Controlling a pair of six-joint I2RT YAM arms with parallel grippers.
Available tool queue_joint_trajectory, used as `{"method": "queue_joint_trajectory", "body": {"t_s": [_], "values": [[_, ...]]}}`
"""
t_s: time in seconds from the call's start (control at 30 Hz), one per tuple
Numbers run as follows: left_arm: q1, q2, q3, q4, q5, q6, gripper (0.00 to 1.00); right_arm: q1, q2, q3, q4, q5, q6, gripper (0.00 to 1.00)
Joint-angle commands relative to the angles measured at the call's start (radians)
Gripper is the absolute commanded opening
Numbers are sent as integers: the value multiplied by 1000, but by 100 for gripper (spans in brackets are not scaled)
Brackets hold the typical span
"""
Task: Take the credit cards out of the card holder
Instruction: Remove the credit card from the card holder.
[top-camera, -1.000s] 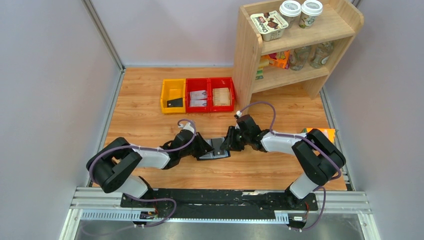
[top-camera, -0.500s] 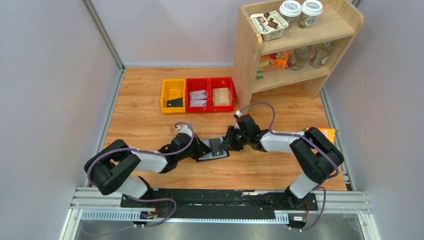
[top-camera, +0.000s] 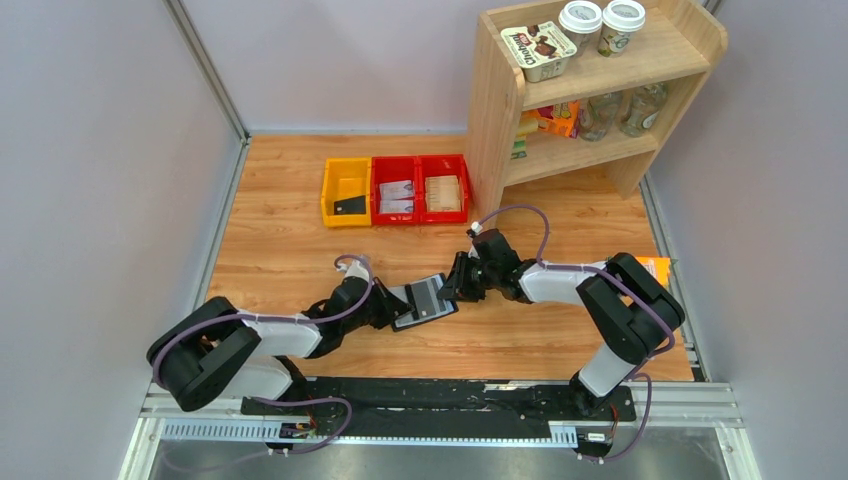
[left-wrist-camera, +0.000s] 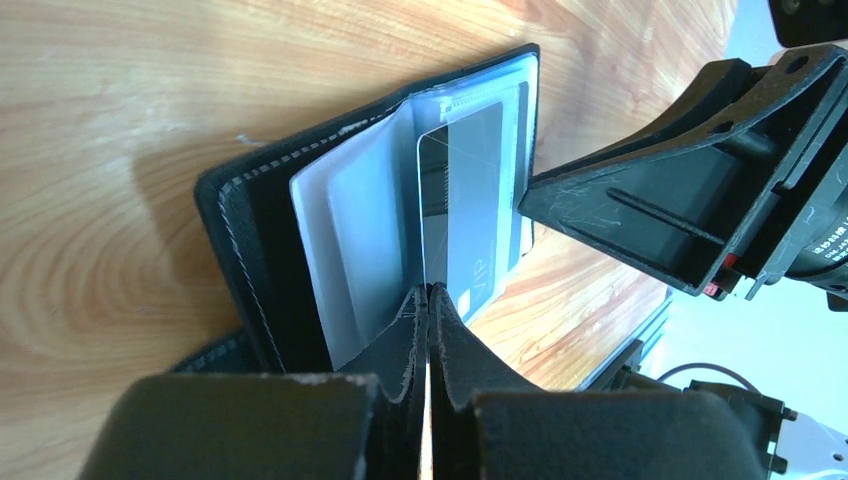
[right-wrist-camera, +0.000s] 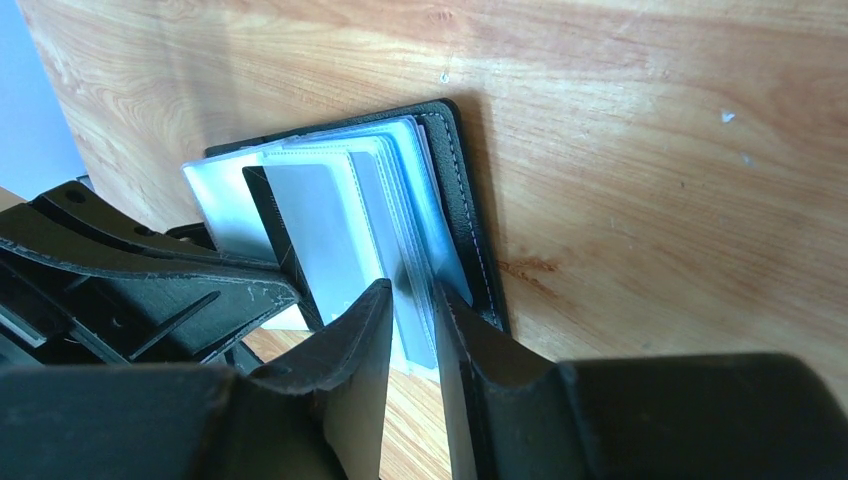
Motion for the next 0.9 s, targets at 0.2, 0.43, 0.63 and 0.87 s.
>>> {"method": "queue_joint_trajectory", "body": {"t_s": [0.2,0.43,0.63,0.87], "values": [[8,-82,-29,-124,-56,-11,0,13,-40,-4,-88,49,-47,35],[9,-73,1,-131,-33,22,0,60,-120,93,-163,52,-122,54],[11,-78,5,-130,-30,33,0,155,-91,222,-261,139,-173,63],[9,-97,28,-168,-30,61,0,238,-39,309,-410,418,-219,58]]}}
